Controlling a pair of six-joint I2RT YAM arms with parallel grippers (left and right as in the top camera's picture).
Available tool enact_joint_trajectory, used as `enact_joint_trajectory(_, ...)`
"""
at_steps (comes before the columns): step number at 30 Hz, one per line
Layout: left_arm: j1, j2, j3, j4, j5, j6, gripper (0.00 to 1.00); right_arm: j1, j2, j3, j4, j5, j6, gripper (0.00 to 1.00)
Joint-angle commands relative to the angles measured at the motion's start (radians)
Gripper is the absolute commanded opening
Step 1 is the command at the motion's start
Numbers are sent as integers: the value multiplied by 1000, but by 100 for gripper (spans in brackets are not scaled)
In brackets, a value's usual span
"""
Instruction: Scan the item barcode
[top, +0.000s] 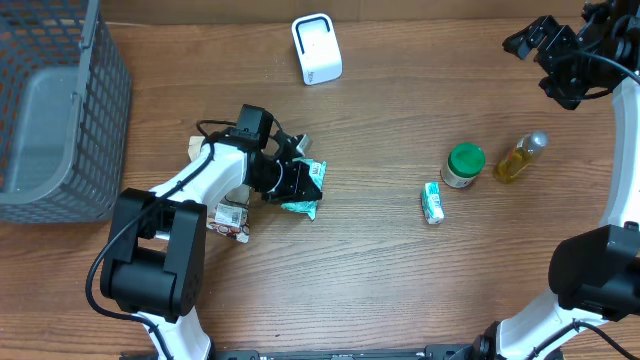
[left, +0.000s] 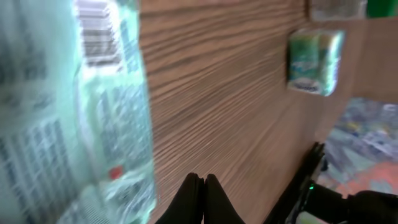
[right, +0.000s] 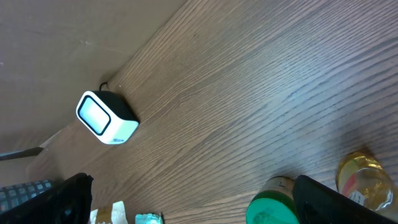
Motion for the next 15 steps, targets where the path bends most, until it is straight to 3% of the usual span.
enact_joint_trajectory(1, 9, 9, -11, 31, 74, -46, 4, 0, -14, 21, 3, 6, -6, 100)
enact_joint_trajectory(15, 9, 10, -11, 47, 40, -79, 4, 0, -14, 21, 3, 6, -6, 100)
